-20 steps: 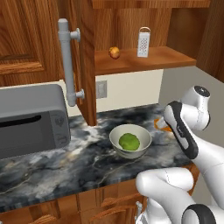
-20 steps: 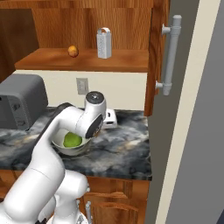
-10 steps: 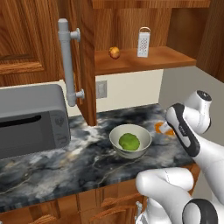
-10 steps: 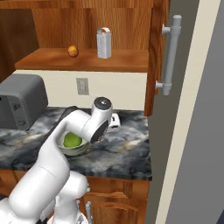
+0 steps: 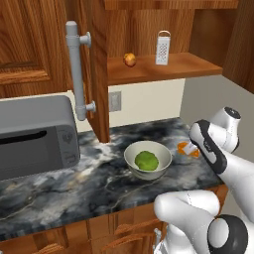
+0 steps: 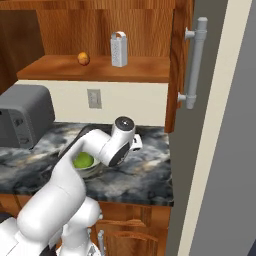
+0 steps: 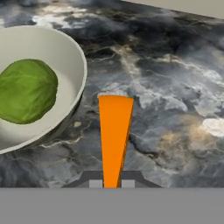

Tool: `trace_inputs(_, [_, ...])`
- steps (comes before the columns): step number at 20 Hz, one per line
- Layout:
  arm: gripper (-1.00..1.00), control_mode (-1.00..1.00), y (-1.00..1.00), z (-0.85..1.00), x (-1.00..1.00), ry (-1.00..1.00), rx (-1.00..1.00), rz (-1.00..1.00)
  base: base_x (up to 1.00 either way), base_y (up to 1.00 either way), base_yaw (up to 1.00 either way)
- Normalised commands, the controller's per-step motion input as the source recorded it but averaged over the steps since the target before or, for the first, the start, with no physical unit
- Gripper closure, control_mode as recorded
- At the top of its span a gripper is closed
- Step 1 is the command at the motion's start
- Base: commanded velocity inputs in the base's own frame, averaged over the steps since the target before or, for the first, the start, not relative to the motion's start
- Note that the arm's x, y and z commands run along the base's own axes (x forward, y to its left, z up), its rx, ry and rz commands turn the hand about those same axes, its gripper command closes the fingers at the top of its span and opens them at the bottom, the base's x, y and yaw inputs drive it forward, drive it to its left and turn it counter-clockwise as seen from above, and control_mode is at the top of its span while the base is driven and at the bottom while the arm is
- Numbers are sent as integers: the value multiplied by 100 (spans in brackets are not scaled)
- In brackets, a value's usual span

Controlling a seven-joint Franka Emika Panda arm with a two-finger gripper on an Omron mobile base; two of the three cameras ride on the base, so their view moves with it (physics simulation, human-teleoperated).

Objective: Pick the cheese from the fridge and the cheese grater from the cabinet and place them next to the salad bowl.

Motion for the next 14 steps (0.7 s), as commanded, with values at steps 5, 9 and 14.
trace_inputs(5, [100, -100, -4, -6, 15, 1, 0, 20, 0, 0, 0])
trace_inputs(9, [100, -100, 0, -14, 9, 0, 0, 20, 0, 0, 0])
trace_inputs(14, [100, -100, 0, -16, 18, 0, 0, 14, 0, 0, 0])
